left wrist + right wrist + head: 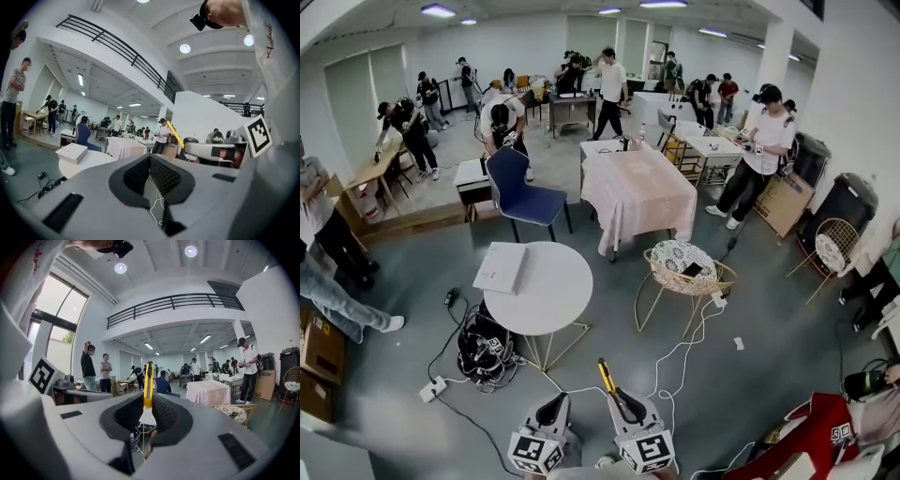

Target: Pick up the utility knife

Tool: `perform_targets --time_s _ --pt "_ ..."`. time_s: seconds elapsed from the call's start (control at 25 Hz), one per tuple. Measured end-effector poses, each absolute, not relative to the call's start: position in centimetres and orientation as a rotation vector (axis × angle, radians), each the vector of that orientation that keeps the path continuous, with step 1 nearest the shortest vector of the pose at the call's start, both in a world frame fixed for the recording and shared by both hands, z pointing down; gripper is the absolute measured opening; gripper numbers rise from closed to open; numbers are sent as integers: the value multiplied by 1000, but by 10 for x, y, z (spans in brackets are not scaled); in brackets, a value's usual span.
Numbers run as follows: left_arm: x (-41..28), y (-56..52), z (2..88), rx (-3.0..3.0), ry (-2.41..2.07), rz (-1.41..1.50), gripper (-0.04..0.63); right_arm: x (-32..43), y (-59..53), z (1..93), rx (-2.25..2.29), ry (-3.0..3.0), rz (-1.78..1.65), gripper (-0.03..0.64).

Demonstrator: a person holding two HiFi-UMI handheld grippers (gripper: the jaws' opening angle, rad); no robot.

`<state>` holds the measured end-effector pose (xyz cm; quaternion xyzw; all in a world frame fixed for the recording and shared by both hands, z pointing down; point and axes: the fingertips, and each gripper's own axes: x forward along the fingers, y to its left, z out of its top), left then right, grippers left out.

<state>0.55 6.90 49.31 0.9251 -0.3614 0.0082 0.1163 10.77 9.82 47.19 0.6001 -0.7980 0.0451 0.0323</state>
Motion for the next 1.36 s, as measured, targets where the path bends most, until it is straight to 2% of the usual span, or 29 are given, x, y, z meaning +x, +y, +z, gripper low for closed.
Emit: perform_targets --time_s 0.44,1.36 --pt "4 127 485 2728 -1107 5 12 97 153 470 1818 -2516 125 64" --pt "10 143 470 2770 -1090 -22 12 99 169 460 1830 -2515 82 64"
